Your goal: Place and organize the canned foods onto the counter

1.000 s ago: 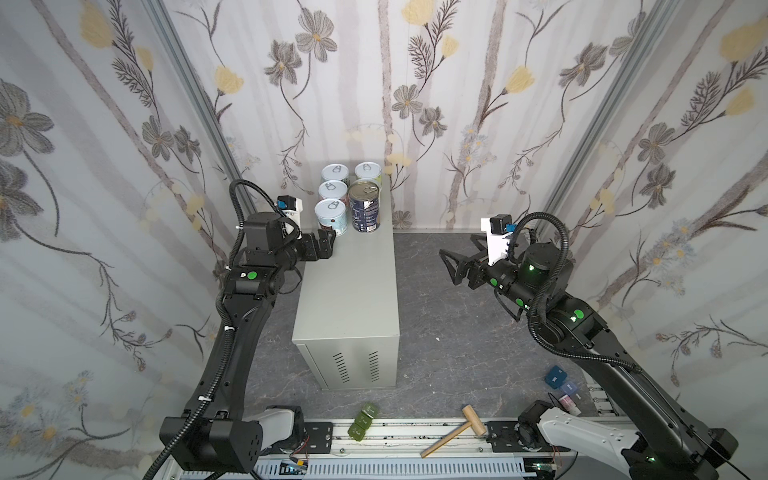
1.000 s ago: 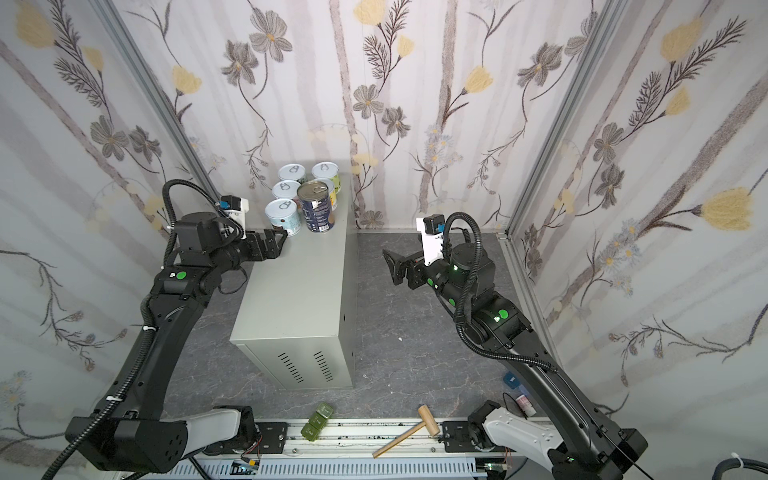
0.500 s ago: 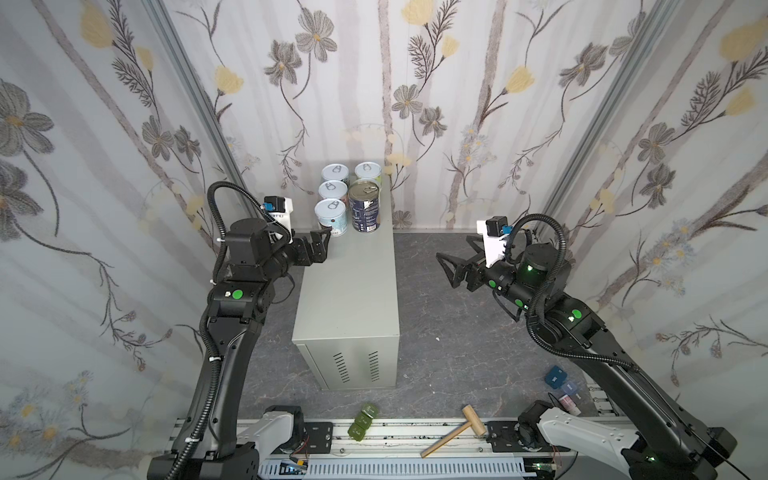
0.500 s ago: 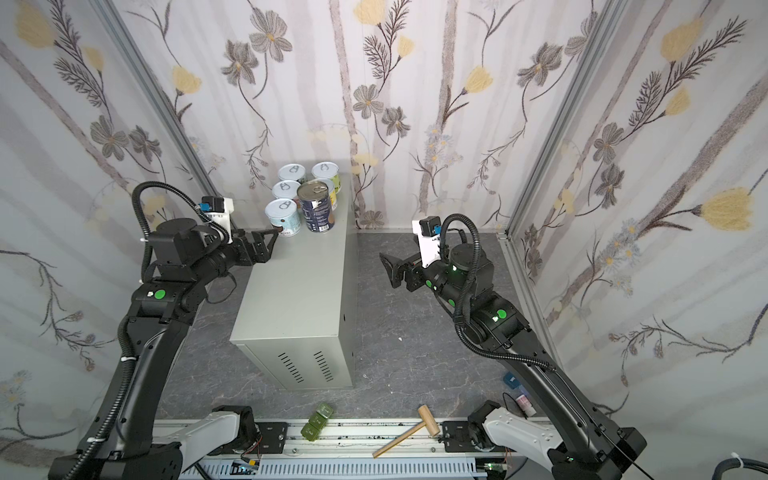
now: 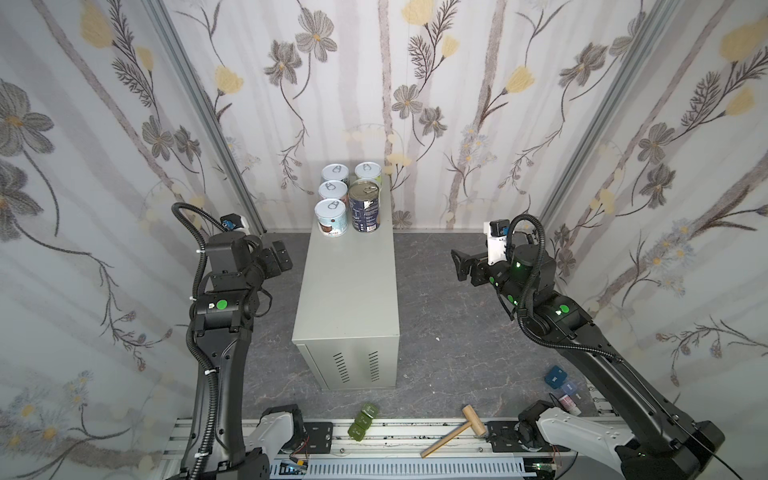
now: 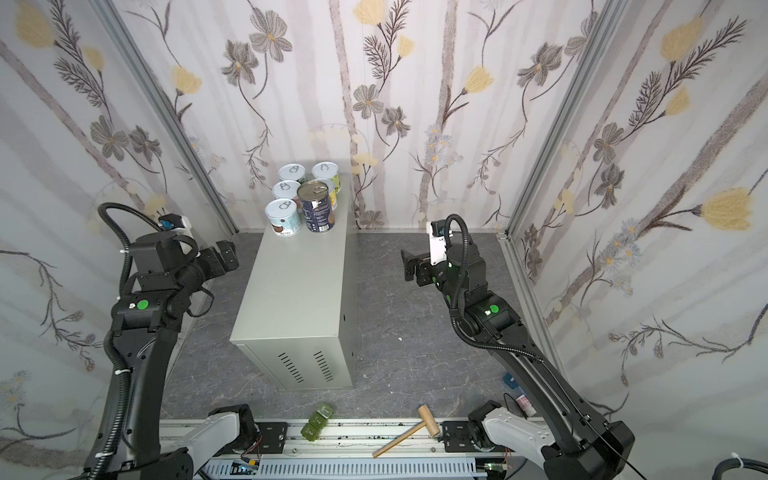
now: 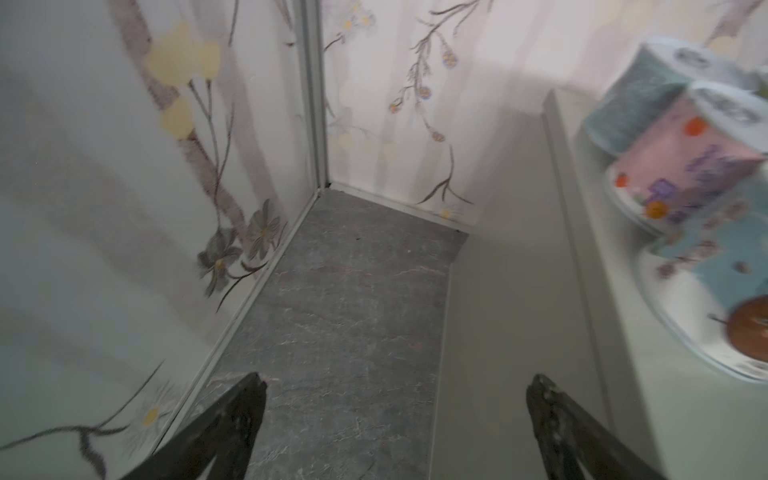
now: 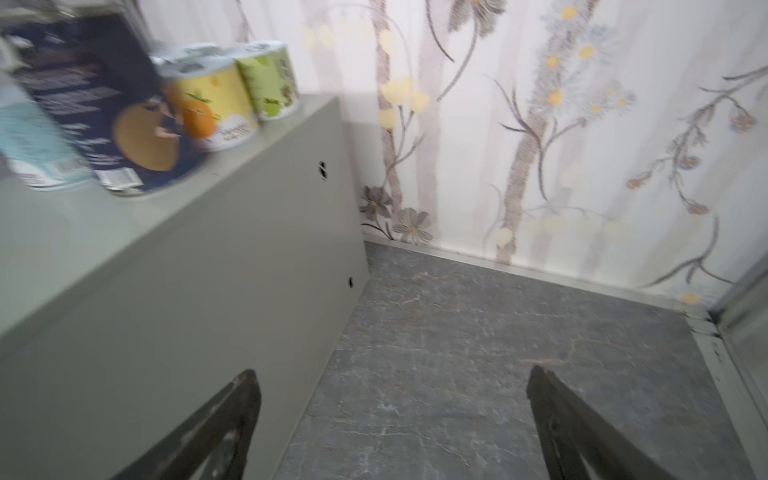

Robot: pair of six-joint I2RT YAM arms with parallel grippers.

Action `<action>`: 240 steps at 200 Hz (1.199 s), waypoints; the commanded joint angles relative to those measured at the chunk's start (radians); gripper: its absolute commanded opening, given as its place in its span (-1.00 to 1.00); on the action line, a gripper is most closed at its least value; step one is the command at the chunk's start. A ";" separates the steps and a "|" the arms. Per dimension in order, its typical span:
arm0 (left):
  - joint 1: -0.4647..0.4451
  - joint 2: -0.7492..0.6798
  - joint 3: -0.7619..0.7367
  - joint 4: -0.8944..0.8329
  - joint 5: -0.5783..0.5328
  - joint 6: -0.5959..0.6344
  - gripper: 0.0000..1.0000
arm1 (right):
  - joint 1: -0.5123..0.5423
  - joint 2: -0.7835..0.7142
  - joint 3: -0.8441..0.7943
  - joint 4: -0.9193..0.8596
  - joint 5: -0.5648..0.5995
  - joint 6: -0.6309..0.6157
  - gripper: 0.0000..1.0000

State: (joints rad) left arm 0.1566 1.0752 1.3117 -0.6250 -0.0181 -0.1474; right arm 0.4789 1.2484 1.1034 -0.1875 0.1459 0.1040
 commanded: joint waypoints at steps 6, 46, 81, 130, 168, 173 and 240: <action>0.087 0.036 -0.105 0.094 -0.099 -0.060 1.00 | -0.078 0.023 -0.083 0.058 0.133 0.012 0.99; 0.100 -0.020 -0.459 0.486 -0.194 -0.155 1.00 | -0.122 0.056 -0.374 0.418 0.324 -0.099 0.99; 0.048 -0.048 -0.814 0.904 -0.274 -0.174 1.00 | -0.159 0.086 -0.558 0.750 0.330 -0.215 0.99; -0.033 0.232 -0.882 1.170 -0.255 -0.077 1.00 | -0.275 0.223 -0.654 1.055 0.259 -0.189 0.99; -0.055 0.329 -0.868 1.243 -0.148 -0.017 1.00 | -0.326 0.249 -0.718 1.159 0.176 -0.158 0.99; -0.054 0.336 -0.877 1.278 -0.126 -0.022 1.00 | -0.338 0.242 -0.741 1.197 0.162 -0.147 0.99; -0.155 0.512 -0.983 1.684 -0.135 0.094 1.00 | -0.437 0.253 -0.947 1.578 0.104 -0.043 0.99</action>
State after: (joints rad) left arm 0.0093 1.5585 0.3122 0.8661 -0.1238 -0.0971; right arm 0.0463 1.4960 0.1543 1.2079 0.2451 0.0246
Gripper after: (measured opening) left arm 0.997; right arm 0.996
